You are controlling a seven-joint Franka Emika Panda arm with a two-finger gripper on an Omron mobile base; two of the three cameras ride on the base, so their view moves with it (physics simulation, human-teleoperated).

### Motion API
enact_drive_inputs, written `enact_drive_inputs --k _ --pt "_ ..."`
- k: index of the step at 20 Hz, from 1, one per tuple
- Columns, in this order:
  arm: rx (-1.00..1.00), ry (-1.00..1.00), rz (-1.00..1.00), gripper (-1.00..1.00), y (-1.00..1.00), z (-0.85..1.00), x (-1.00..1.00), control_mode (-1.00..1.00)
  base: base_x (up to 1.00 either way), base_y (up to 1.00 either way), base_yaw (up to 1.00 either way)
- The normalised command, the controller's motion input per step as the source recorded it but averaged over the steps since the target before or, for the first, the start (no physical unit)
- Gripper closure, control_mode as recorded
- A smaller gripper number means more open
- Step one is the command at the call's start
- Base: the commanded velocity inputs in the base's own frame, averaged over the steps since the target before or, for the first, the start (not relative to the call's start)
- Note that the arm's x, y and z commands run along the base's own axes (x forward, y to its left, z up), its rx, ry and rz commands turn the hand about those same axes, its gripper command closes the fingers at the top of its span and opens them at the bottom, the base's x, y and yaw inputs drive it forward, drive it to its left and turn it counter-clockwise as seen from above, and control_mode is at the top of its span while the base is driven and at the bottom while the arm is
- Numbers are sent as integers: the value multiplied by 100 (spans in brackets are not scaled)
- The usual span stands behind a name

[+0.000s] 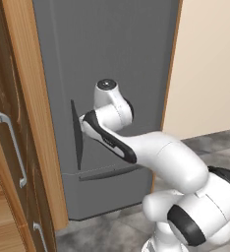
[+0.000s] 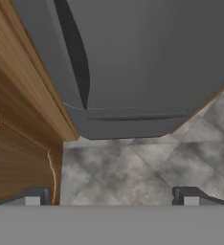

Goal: Move the hot dog bun to the plate on the dining table and place the condiment next to that plate. Then navigate to the fridge and take the sausage and place it on the plate as well.

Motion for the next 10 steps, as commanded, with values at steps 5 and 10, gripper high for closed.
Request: enact_drive_inputs --k 5,10 --pt "0 0 0 -100 31 -10 73 -100 0 0 0" --pt "0 -7 8 -100 60 -12 65 -100 0 0 0"
